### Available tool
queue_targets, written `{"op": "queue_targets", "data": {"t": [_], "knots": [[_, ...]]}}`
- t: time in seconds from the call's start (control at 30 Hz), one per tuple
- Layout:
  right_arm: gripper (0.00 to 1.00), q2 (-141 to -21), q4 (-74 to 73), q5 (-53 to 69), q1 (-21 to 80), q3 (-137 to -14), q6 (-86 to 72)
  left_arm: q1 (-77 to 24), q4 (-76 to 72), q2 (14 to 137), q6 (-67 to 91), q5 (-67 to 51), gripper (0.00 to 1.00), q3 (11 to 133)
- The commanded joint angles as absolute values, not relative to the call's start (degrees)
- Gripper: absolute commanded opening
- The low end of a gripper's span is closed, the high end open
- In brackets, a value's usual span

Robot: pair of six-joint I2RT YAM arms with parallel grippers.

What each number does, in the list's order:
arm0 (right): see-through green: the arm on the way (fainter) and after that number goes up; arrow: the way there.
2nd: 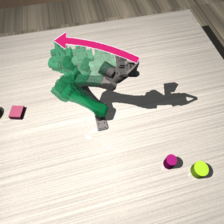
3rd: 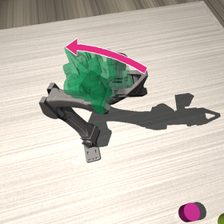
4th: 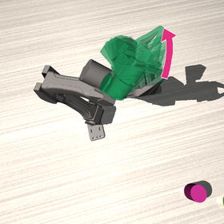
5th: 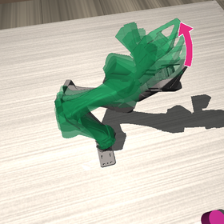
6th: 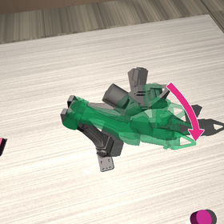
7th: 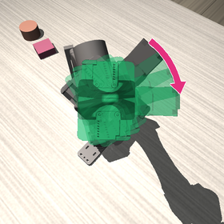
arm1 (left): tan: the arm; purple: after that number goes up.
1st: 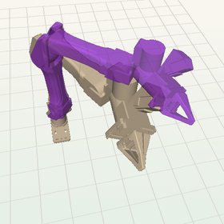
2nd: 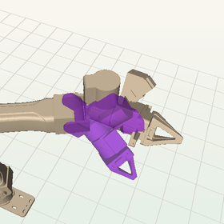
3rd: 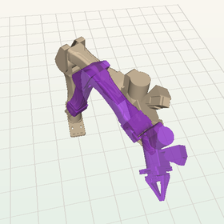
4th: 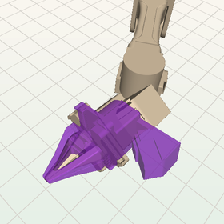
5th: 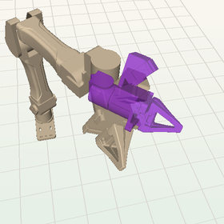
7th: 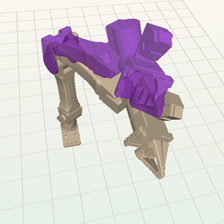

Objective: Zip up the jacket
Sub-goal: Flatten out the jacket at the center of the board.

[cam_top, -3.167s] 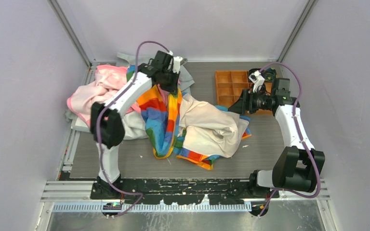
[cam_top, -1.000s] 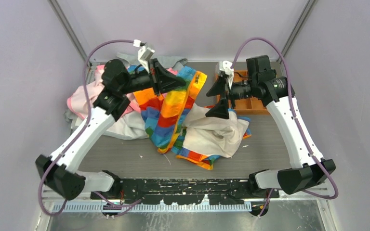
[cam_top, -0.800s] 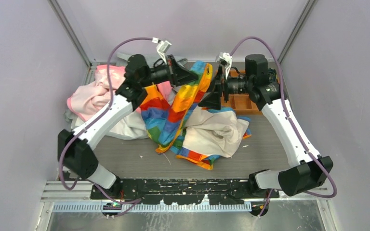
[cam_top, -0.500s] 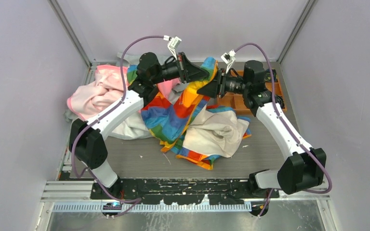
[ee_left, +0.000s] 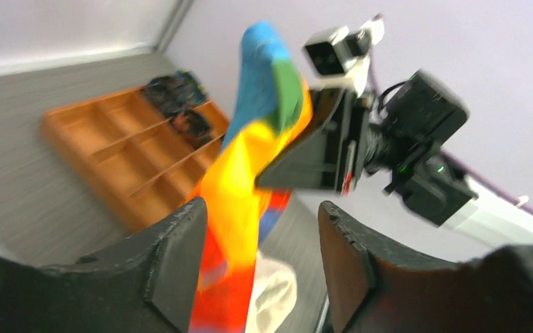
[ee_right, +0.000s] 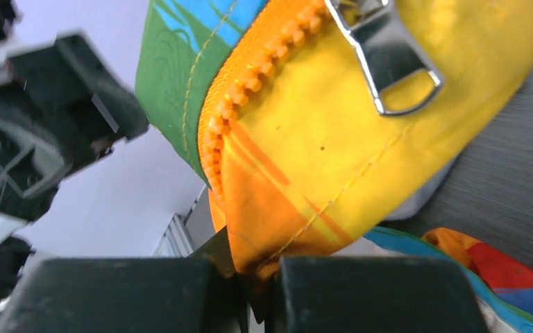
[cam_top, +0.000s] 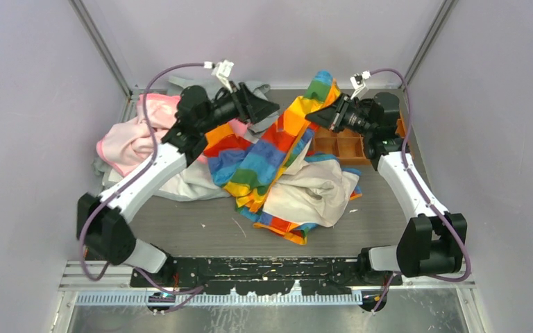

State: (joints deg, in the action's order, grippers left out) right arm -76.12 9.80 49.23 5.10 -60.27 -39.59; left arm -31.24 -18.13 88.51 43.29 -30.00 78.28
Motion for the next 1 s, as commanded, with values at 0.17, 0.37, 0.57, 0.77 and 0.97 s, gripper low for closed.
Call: {"op": "queue_targets", "data": {"t": [0.17, 0.37, 0.57, 0.77, 0.97], "knots": [[0.01, -76.15, 3.58, 29.9, 3.03, -60.45, -37.37, -31.01, 3.96, 58.48, 32.55, -13.91, 0.64, 49.89], [0.01, -77.44, 1.25, 19.5, 2.26, -59.74, -37.28, -34.04, 7.04, 51.08, 43.04, -9.3, 0.66, 32.18], [0.03, -77.78, 2.43, 18.71, 0.79, -58.11, -37.5, -40.12, 7.01, 54.66, 39.66, -0.85, 0.7, 28.71], [0.04, -77.4, 2.76, 19.61, -0.83, -57.37, -37.62, -41.39, -1.45, 68.36, 35.37, 0.31, 0.71, 29.58], [0.04, -77.13, 2.82, 20.34, -1.01, -56.82, -37.49, -42.01, -8.78, 77.59, 35.7, 0.26, 0.69, 32.28]]}}
